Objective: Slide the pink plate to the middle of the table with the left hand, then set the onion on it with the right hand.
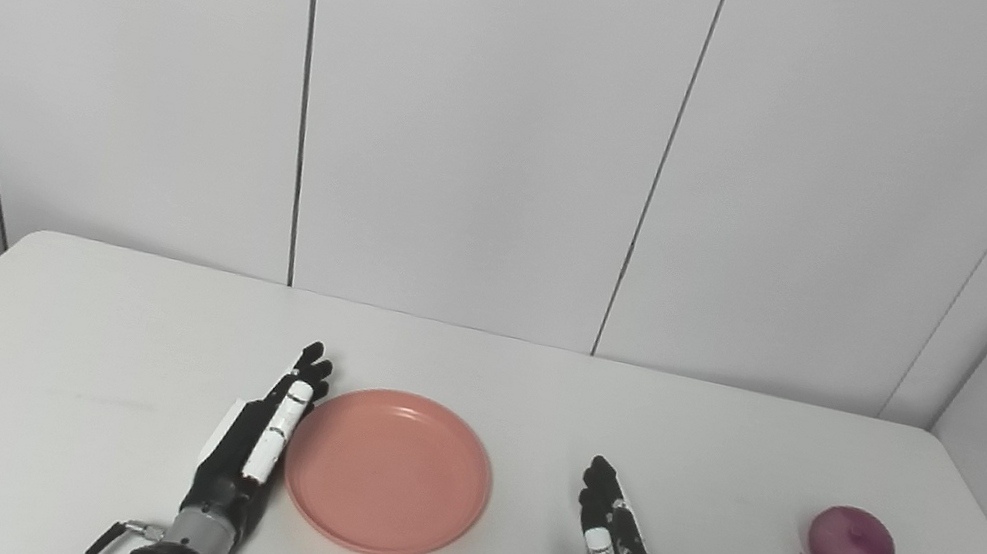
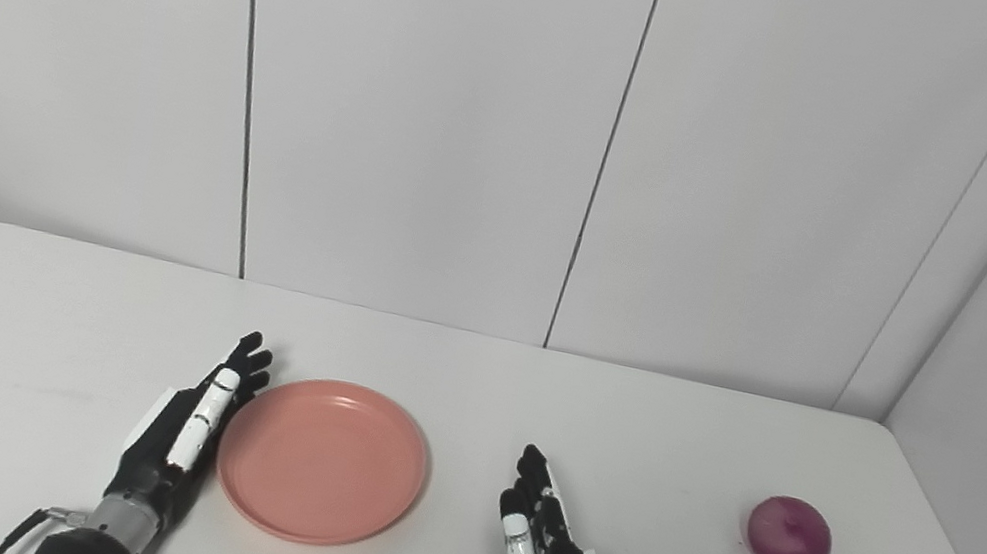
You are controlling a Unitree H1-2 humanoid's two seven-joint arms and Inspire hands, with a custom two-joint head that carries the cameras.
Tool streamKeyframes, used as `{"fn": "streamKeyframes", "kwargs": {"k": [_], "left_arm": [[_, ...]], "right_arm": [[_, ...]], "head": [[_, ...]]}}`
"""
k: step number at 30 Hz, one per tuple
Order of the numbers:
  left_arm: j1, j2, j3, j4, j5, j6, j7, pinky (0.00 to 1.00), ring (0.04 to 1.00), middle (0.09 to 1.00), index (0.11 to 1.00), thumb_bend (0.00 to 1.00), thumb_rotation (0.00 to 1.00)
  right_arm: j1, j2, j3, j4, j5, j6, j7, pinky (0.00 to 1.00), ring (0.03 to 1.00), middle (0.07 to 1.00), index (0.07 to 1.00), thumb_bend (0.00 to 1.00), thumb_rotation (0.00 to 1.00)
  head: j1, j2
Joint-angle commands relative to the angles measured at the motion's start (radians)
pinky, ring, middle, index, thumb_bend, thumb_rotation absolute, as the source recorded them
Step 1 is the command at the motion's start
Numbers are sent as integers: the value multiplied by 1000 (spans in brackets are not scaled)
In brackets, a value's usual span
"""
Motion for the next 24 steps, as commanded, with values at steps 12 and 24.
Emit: {"fn": "streamKeyframes", "kwargs": {"k": [12, 24], "left_arm": [[45, -73, -46, -55, 42, 51, 44, 964, 968, 975, 964, 551, 1000], [50, -86, -64, -93, 36, 72, 37, 960, 971, 989, 975, 533, 1000]], "right_arm": [[-15, -1, -11, 6, -1, -15, -11, 1000, 954, 933, 927, 561, 773], [-13, -1, -8, -3, -14, -7, -16, 1000, 955, 939, 932, 580, 795]], "head": [[7, 2], [-4, 7]]}}
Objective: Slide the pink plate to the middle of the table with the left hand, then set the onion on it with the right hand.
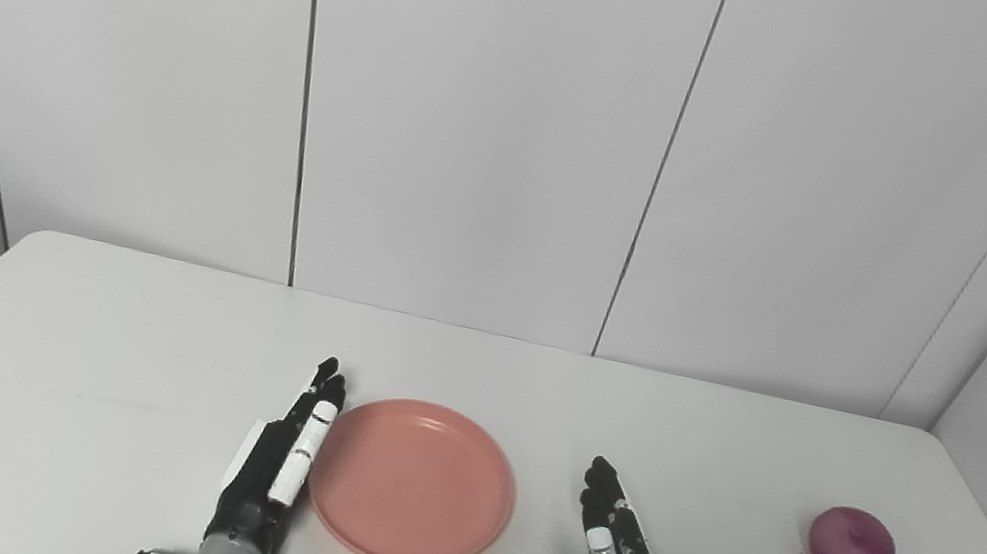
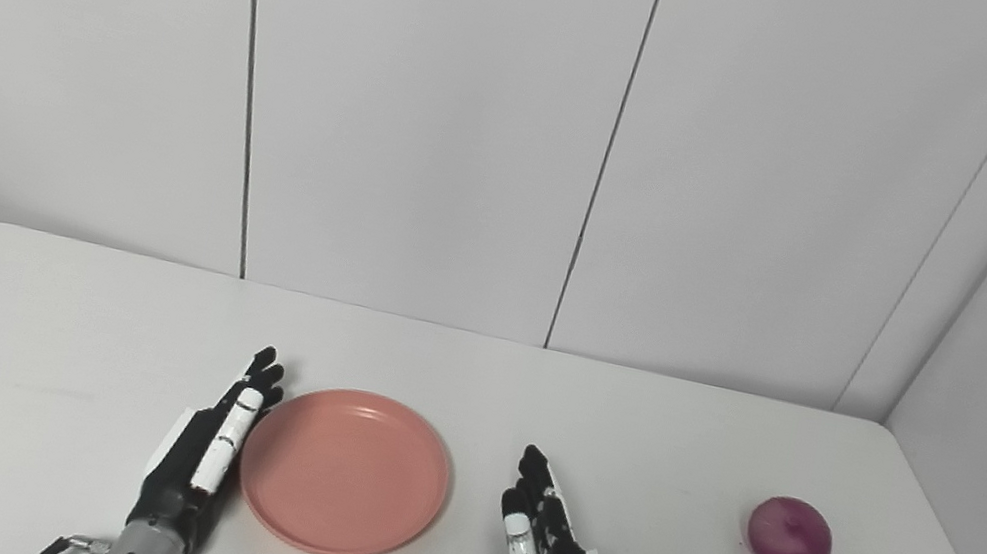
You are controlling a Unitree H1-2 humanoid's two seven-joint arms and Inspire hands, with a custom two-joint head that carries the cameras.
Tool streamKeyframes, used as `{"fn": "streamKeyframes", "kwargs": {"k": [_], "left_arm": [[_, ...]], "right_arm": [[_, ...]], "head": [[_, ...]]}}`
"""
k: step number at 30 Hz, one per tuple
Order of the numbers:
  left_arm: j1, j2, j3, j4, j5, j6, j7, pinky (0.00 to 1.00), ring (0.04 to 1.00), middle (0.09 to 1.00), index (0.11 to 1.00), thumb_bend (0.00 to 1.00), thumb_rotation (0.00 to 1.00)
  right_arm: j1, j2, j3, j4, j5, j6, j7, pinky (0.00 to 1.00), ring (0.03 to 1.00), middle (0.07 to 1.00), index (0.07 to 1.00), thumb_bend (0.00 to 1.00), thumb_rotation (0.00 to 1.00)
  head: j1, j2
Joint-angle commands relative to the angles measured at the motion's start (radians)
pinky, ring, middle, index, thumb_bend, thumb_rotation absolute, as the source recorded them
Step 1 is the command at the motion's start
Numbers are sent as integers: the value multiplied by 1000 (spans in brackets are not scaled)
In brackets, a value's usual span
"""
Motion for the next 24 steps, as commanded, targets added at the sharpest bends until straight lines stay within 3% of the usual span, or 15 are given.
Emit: {"fn": "streamKeyframes", "kwargs": {"k": [1, 13, 24], "left_arm": [[2, -28, -28, -21, -12, 25, -37, 964, 972, 988, 977, 543, 1000], [38, -17, -62, -112, -40, 97, -89, 995, 985, 990, 984, 569, 1000], [59, -16, -80, -156, -51, 120, -113, 1000, 978, 983, 972, 531, 1000]], "right_arm": [[-11, 1, -4, -5, -2, -6, -3, 1000, 953, 938, 931, 581, 787], [-14, 5, 5, -11, -5, -11, -1, 1000, 945, 936, 934, 564, 790], [-15, 7, 9, -15, 16, -12, 11, 1000, 960, 939, 937, 560, 777]], "head": [[0, 1], [-16, 9], [-25, 14]]}}
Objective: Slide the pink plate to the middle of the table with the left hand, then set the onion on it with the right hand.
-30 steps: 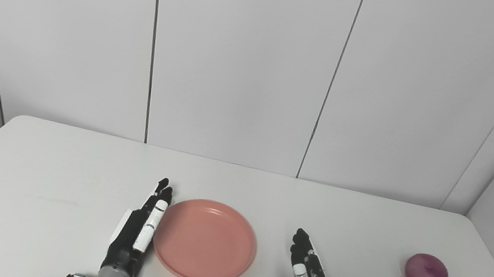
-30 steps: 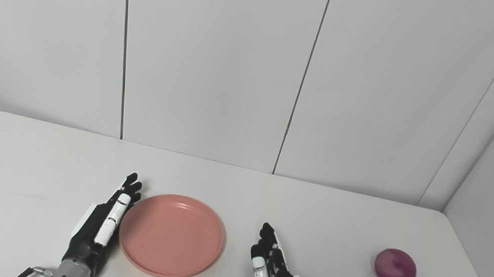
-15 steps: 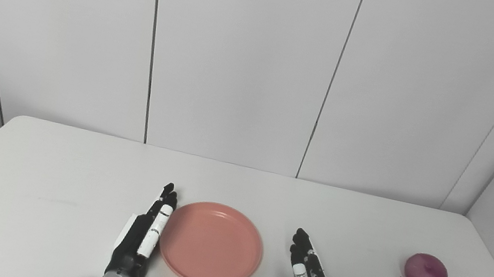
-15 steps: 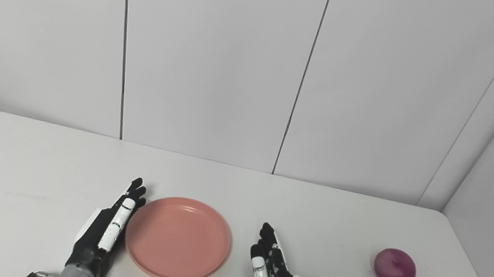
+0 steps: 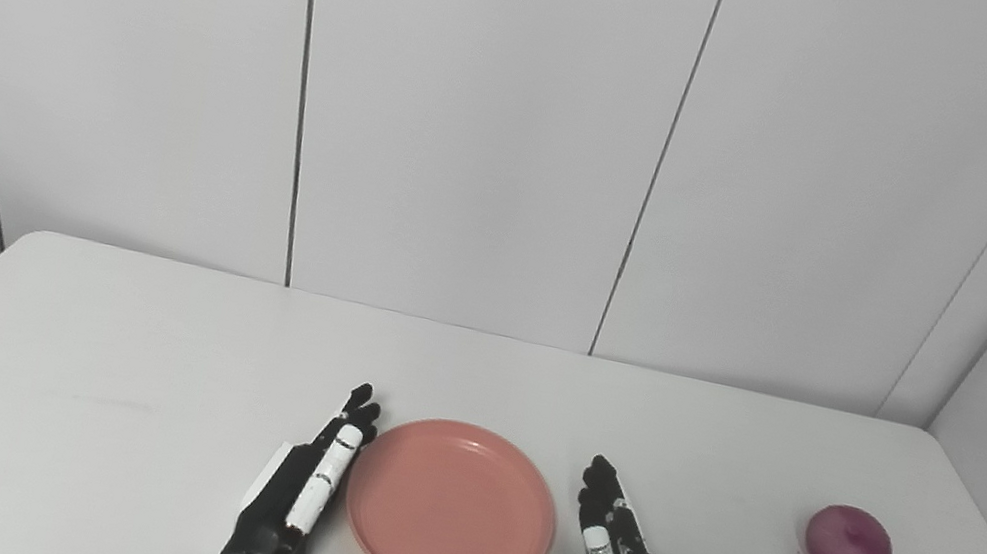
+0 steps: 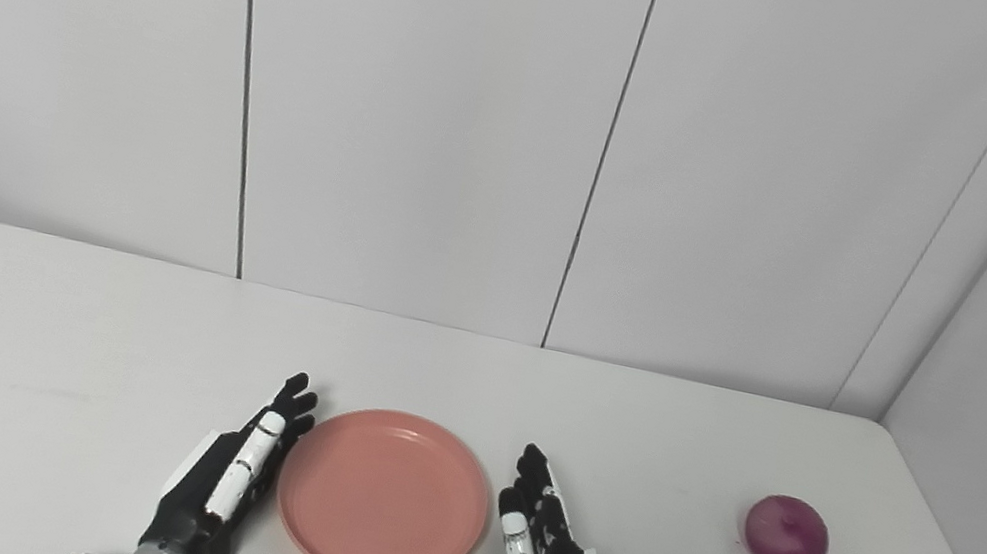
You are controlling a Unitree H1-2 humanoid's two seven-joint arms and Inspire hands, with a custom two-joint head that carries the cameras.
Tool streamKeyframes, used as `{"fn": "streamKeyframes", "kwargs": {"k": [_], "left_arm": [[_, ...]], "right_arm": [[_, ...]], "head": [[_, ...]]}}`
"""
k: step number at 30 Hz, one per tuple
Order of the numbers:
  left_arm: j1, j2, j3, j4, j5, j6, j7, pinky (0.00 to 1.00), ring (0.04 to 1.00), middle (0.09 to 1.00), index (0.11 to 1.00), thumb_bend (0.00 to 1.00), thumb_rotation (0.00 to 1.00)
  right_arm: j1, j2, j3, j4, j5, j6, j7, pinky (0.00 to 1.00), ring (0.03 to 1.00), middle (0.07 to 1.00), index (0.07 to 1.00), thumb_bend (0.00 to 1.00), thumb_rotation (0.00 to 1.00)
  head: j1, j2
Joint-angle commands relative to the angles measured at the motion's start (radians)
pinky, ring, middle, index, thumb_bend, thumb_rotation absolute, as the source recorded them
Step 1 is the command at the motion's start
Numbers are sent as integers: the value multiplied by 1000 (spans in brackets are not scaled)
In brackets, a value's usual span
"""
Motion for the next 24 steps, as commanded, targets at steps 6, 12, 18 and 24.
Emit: {"fn": "streamKeyframes", "kwargs": {"k": [6, 12, 18, 24], "left_arm": [[-7, -9, -27, -12, -14, -2, -44, 1000, 980, 989, 975, 525, 1000], [-43, 5, -16, 52, 1, -17, -37, 1000, 991, 995, 989, 526, 1000], [-85, 18, 0, 144, 11, -66, -26, 995, 993, 998, 992, 538, 1000], [-126, 25, 21, 249, 21, -150, -13, 969, 973, 989, 985, 539, 1000]], "right_arm": [[-18, 17, -11, -20, -14, -3, -24, 997, 954, 941, 923, 599, 759], [-45, -7, -26, -25, 40, -48, 11, 1000, 983, 972, 971, 492, 796], [-74, -25, -49, -26, 22, -69, -12, 1000, 983, 964, 974, 464, 810], [-113, -54, -79, -22, -8, -107, -37, 1000, 970, 957, 973, 497, 833]], "head": [[-10, 6], [-32, 9], [-49, 11], [-70, -6]]}}
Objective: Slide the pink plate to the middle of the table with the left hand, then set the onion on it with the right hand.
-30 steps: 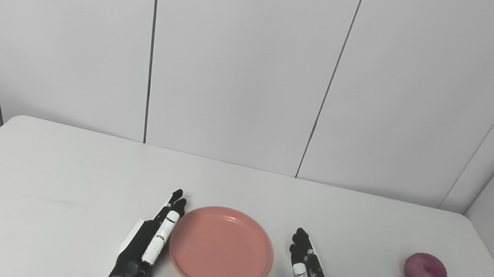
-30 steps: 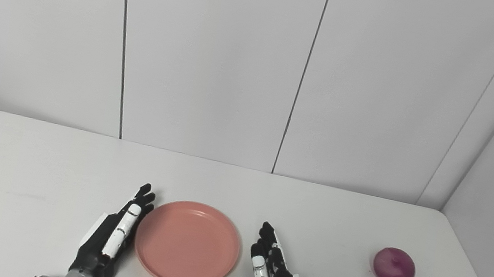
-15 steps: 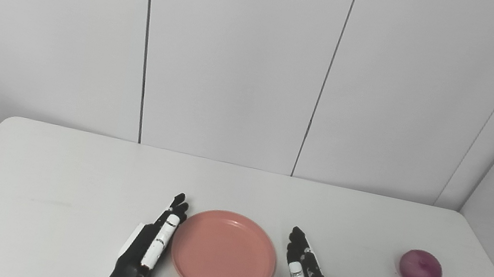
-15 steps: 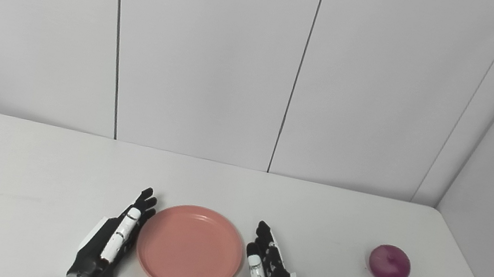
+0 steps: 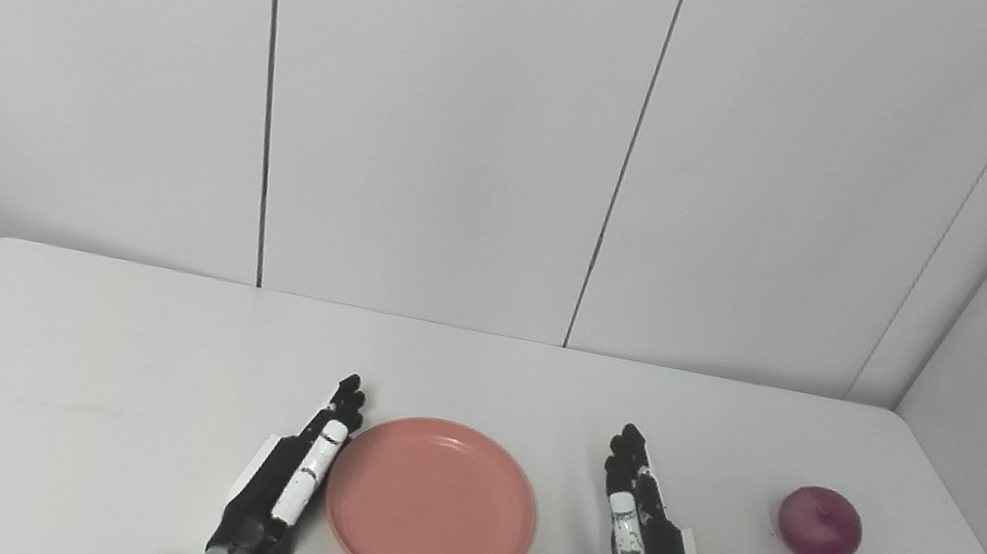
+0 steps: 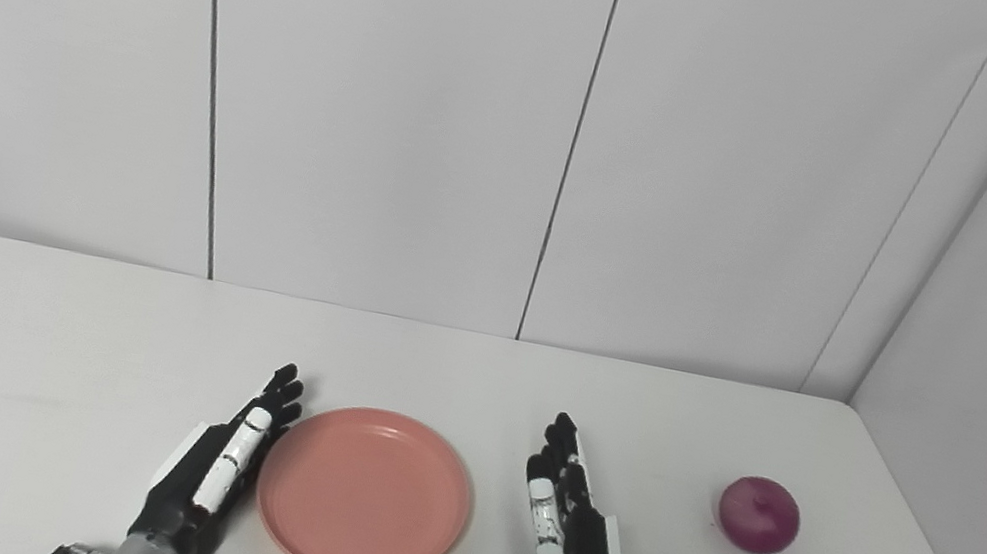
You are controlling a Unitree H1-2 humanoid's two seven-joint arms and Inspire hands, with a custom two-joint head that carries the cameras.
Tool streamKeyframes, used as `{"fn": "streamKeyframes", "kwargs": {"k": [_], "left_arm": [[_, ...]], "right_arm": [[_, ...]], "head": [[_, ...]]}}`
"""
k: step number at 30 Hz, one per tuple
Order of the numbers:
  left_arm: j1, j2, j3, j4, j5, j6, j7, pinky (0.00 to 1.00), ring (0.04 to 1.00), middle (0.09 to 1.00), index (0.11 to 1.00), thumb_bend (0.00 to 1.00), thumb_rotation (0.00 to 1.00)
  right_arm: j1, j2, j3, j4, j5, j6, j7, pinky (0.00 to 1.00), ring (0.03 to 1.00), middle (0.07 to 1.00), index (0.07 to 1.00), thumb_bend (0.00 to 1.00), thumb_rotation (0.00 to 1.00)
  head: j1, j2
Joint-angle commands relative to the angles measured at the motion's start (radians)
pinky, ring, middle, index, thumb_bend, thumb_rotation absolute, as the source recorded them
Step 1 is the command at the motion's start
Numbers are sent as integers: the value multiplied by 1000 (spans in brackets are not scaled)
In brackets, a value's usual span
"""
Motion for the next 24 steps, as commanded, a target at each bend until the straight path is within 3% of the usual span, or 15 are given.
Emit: {"fn": "streamKeyframes", "kwargs": {"k": [1, 5, 9, 16, 24], "left_arm": [[-32, 9, 9, 58, 21, -17, 15, 964, 970, 987, 983, 539, 1000], [-47, 21, 17, 105, 33, -50, 18, 968, 975, 993, 982, 537, 1000], [-52, 31, 18, 120, 61, -60, 29, 949, 958, 975, 972, 549, 1000], [-57, 40, 22, 132, 68, -75, 27, 948, 950, 962, 970, 539, 1000], [-61, 43, 31, 138, 64, -78, 15, 954, 952, 964, 966, 540, 1000]], "right_arm": [[-61, -12, -17, -23, -17, -88, -20, 1000, 968, 958, 973, 499, 833], [-86, -35, -39, -33, -85, -93, -61, 1000, 965, 953, 974, 506, 852], [-109, -80, -54, -63, -216, -15, -106, 989, 963, 949, 972, 504, 896], [-157, -167, -98, -81, -341, 96, -130, 878, 915, 920, 937, 508, 506], [-187, -240, -134, -68, -478, 174, -187, 806, 879, 915, 930, 612, 429]], "head": [[-8, -2], [-39, -5], [-63, 3], [-102, 6], [-128, 5]]}}
